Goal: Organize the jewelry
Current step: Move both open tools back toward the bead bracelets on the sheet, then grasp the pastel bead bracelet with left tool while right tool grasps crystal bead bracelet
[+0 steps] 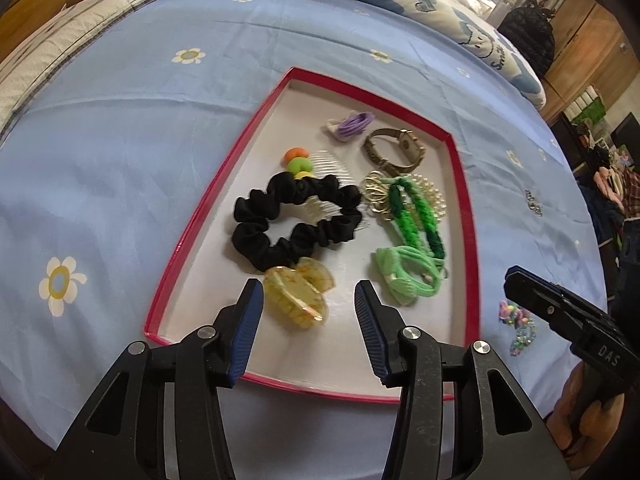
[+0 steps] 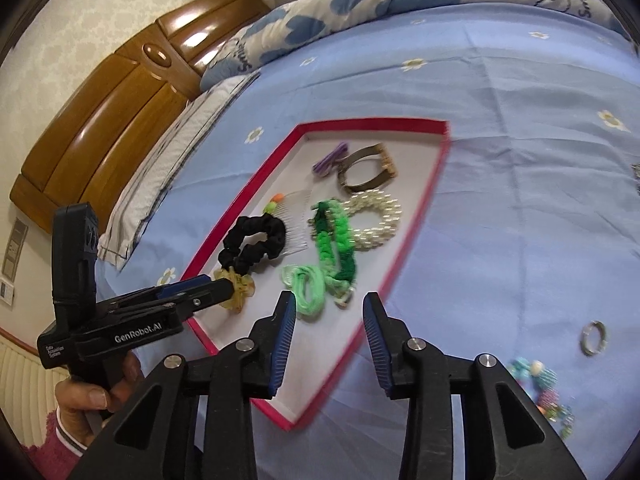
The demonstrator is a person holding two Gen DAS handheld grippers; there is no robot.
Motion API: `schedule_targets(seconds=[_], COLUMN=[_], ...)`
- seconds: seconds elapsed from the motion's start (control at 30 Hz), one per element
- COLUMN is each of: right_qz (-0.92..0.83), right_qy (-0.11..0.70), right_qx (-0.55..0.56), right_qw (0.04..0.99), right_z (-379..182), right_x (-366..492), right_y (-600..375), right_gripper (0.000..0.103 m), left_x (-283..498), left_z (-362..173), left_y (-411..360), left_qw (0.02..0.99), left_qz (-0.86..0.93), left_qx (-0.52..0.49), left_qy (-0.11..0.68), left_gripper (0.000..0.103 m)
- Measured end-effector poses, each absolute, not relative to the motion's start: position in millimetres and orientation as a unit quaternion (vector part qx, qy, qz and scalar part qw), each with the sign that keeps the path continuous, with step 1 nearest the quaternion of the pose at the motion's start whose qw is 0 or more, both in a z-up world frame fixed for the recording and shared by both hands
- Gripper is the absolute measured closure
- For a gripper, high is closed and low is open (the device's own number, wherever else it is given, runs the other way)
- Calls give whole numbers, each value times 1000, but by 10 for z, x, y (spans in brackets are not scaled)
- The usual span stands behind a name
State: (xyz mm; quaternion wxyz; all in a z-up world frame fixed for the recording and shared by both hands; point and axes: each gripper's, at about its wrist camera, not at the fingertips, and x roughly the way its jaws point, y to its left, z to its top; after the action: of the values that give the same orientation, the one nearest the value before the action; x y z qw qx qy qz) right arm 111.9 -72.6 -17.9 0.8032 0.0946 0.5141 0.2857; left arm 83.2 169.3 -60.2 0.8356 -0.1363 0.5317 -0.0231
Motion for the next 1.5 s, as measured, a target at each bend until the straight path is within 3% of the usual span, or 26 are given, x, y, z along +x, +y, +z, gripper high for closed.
schedule_targets(seconds=[0.83,1.5], right_qz=[160,161], right_qy=[503,526], right_qx=[164,125], right_qw=[833,826], right_z=[-228,-546], right_x=[609,624], right_y=[-2267,-2237], right_gripper=[61,61], left_x=[609,698], left_z=[-265,-457], left_y=[796,127], left_qw=[842,819], left_qz=[-114,-164], left_qx=[-105,-46], left_qy=[517,548], left_gripper=[55,55])
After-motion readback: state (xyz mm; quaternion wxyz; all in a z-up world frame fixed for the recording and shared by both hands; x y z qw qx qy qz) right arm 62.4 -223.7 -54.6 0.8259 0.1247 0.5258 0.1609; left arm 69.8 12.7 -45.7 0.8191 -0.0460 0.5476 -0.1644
